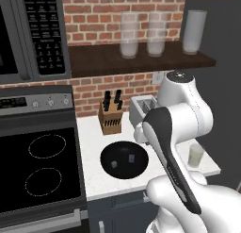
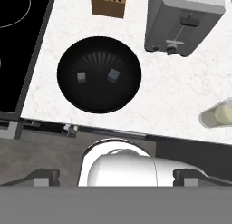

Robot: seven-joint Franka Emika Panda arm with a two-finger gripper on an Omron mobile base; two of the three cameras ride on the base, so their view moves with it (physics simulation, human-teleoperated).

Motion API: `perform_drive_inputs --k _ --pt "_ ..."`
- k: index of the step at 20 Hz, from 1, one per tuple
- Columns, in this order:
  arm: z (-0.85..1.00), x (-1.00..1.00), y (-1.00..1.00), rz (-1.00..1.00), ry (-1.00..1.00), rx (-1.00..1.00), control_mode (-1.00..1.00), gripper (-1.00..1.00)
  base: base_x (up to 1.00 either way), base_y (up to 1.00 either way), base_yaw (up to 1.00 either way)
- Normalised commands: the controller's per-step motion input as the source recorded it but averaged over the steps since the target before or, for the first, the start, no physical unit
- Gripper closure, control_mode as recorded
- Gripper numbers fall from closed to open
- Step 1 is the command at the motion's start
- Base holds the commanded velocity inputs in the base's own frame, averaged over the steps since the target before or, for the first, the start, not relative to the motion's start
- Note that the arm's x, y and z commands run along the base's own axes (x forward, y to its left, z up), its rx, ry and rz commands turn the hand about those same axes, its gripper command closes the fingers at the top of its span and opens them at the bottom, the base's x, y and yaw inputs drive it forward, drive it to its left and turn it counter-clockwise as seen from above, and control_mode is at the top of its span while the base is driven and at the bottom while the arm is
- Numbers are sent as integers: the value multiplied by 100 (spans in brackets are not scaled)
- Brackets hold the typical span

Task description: Grab a lemon wedge from the fridge and one ice cube from the ice bowl, and put them in the glass of lemonade.

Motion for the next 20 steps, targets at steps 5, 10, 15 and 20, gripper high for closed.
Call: perform_drive_inputs --k 5,10,15,20 --pt "-1 -55 -32 0 -14 0 -100 -100 0 0 0" --pt "0 -39 -16 0 -16 0 -100 -100 0 0 0" --pt "-10 4 -1 0 -13 0 -100 -100 0 0 0" --pt "-44 76 39 0 0 0 -100 -100 0 0 0"
